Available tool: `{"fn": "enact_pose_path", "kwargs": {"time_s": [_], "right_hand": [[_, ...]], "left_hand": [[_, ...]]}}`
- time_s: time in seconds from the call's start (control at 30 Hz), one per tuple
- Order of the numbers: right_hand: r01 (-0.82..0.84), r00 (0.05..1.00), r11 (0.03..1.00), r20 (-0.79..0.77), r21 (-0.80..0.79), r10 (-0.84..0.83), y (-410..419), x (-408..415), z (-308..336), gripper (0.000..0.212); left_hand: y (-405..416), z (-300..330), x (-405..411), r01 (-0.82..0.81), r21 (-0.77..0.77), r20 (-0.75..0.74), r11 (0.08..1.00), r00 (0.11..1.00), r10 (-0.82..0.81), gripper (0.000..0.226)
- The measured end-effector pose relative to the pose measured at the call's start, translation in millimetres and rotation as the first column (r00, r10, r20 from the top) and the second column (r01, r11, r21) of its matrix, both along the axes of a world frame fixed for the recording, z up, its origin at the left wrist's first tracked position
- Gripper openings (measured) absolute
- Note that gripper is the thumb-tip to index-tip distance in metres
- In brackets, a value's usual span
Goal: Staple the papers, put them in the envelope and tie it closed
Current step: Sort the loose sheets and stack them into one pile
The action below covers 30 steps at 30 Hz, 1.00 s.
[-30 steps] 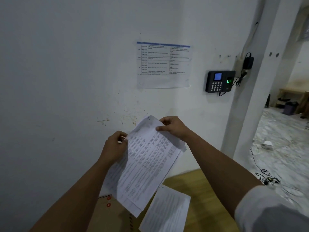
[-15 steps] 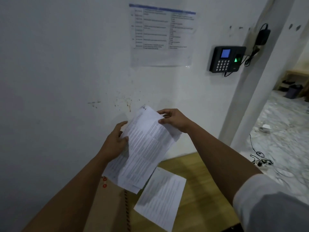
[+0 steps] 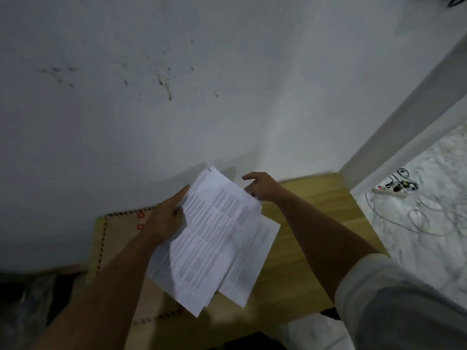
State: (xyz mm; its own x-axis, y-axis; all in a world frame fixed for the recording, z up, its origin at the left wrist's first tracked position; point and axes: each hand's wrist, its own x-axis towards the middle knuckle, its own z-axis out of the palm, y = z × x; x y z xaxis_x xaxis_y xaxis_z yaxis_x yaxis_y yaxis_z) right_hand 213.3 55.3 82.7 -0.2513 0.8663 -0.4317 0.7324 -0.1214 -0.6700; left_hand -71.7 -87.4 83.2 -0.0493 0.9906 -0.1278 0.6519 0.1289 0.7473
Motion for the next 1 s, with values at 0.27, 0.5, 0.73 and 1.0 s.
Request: {"fn": "enact_pose_path", "kwargs": {"time_s": [0.27, 0.5, 0.73, 1.0], "right_hand": [[-0.154, 0.849, 0.988, 0.51, -0.016, 0.141, -6, 1, -144, 0.077], [-0.063, 0.911, 0.998, 0.408, -0.01, 0.062, -2, 5, -157, 0.084], [-0.056, 0.959, 0.995, 0.283, 0.085, 0.03, -11, 11, -149, 0.055], [0.016, 0.984, 0.974, 0.17, 0.227, -0.056, -10, 32, -69, 0.034]], "left_hand": [[-12, -100, -20, -0.065, -0.25, -0.014, 0.966, 0.998, 0.064, 0.064], [-8, -104, -30, -0.177, -0.297, -0.025, 0.938, 0.984, 0.177, 0.055], [-12, -87, -29, -0.218, -0.314, -0.05, 0.924, 0.976, 0.214, 0.05], [-31, -39, -39, -0.081, -0.097, -0.014, 0.992, 0.997, 0.08, 0.07]]}}
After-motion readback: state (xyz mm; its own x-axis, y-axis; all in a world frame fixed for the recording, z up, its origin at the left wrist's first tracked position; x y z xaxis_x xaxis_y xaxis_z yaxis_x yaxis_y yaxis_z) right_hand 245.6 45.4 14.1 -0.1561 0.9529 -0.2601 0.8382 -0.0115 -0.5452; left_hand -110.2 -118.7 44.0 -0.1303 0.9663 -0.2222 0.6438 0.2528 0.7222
